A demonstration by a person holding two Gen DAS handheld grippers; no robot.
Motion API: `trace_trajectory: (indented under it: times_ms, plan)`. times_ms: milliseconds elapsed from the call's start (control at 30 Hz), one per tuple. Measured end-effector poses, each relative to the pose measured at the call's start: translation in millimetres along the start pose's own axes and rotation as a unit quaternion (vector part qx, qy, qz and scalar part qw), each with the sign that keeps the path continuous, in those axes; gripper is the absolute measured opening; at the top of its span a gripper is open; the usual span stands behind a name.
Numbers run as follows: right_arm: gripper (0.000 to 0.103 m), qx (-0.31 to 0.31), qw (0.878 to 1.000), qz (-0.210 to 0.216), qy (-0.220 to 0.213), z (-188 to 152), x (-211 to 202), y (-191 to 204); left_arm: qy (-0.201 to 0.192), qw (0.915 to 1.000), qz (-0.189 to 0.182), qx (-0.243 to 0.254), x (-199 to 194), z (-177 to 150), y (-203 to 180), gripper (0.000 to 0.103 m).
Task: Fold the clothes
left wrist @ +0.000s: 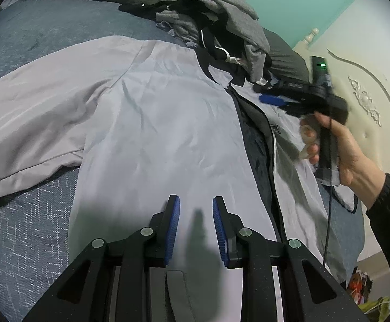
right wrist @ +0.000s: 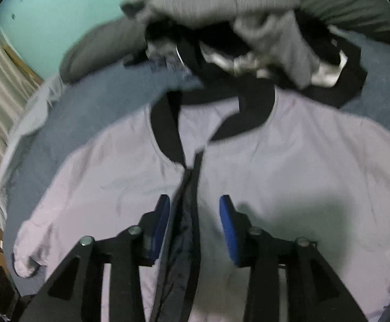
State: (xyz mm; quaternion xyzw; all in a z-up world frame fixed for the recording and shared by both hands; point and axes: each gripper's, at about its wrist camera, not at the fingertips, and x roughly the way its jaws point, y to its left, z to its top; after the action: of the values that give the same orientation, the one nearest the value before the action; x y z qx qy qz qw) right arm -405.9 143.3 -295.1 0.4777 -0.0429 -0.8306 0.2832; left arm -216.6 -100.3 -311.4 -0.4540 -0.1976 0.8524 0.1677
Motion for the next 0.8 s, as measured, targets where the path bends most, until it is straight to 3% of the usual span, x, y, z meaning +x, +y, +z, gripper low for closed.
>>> trace_trajectory:
  times_ms: [67,100,167,267,367,467,633,800]
  plan:
    - [0.039,0.004,1.0,-0.003,-0.018,-4,-11,-3,-0.003,1.0,0.001,0.0,-2,1,0,0.028]
    - [0.033,0.004,1.0,-0.015,-0.015,-9,-13,-5,-0.003,1.0,0.001,0.0,-2,1,0,0.028]
    - [0.019,0.007,0.999,-0.032,0.001,-21,-10,-8,-0.001,1.0,0.0,-0.001,-1,1,1,0.028]
    - [0.011,0.008,0.998,-0.037,0.039,-43,3,-11,0.0,1.0,0.0,-0.001,0,1,0,0.028]
    - [0.011,-0.018,0.996,-0.049,0.071,-65,25,-2,0.001,1.0,-0.001,0.001,1,0,-1,0.028]
    - [0.01,-0.015,0.997,-0.051,0.059,-66,21,1,0.001,1.0,0.002,0.002,1,0,-1,0.028]
    - [0.01,-0.008,0.999,-0.052,0.007,-70,-21,4,0.0,1.0,0.0,0.003,0,-1,-1,0.028]
    - [0.01,-0.026,0.997,-0.039,0.055,-104,-14,18,0.0,1.0,-0.002,0.003,0,-1,-3,0.028]
